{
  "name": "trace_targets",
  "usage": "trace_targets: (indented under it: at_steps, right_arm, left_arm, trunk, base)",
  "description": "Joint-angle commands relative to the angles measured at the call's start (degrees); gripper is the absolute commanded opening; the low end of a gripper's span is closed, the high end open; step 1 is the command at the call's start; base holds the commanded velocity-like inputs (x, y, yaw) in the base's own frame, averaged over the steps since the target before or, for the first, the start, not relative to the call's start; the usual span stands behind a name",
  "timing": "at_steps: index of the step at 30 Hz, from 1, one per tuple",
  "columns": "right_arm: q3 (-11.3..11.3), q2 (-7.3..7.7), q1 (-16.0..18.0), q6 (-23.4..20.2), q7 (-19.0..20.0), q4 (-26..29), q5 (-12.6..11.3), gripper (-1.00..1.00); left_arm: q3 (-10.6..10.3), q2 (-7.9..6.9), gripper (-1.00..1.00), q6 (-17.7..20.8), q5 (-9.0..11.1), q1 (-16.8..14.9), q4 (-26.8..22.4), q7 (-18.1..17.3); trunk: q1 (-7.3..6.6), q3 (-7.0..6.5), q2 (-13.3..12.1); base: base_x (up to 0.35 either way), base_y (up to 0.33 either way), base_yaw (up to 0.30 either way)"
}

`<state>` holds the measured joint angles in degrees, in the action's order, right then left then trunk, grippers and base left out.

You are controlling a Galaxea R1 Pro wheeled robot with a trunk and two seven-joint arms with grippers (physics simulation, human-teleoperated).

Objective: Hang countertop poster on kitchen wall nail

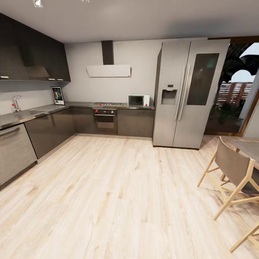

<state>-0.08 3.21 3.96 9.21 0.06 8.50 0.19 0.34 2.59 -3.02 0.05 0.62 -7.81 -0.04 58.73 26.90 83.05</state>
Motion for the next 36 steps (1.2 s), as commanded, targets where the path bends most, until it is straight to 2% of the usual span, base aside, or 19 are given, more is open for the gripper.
trace_targets:
  at_steps: [1,3,5,7,11,19,36]
  right_arm:
    - [0.08,0.35,4.51,0.54,0.00,19.26,0.02,1.00]
    - [0.08,1.34,4.54,0.77,-0.03,20.57,-0.07,1.00]
    - [0.13,2.19,4.37,0.90,-0.05,21.21,-0.04,1.00]
    - [0.16,2.47,4.22,0.92,0.00,21.39,0.00,1.00]
    - [0.35,2.58,4.02,0.88,-0.09,21.51,0.10,1.00]
    - [0.37,2.68,3.96,0.97,-0.14,21.41,0.16,1.00]
    - [0.50,2.72,3.95,1.07,-0.18,21.38,0.42,1.00]
  left_arm:
    - [0.08,0.00,1.00,-0.31,-0.01,0.00,-34.18,-0.01]
    - [0.31,-0.28,1.00,-1.82,-0.09,0.00,-35.14,-0.03]
    - [0.65,-1.72,1.00,-5.29,-0.03,0.00,-34.17,-0.03]
    - [0.77,-2.58,1.00,-7.37,0.04,0.00,-33.29,0.00]
    - [0.86,-3.24,1.00,-9.16,0.10,-0.01,-32.50,0.03]
    - [1.26,-3.46,1.00,-9.68,0.12,0.00,-32.27,0.04]
    - [1.33,-3.47,1.00,-9.71,0.27,0.00,-32.13,0.04]
  trunk:
    - [0.00,0.03,0.03]
    - [0.00,0.03,0.03]
    - [0.00,0.03,0.03]
    - [0.00,0.03,0.03]
    - [0.00,0.03,0.03]
    - [0.00,0.03,0.03]
    - [0.00,0.03,0.03]
  base:
    - [0.000,0.000,0.000]
    - [0.000,0.000,0.000]
    - [0.000,0.000,0.000]
    - [0.000,0.000,0.000]
    - [0.000,0.000,0.000]
    - [0.076,0.000,0.000]
    - [0.316,0.000,0.007]
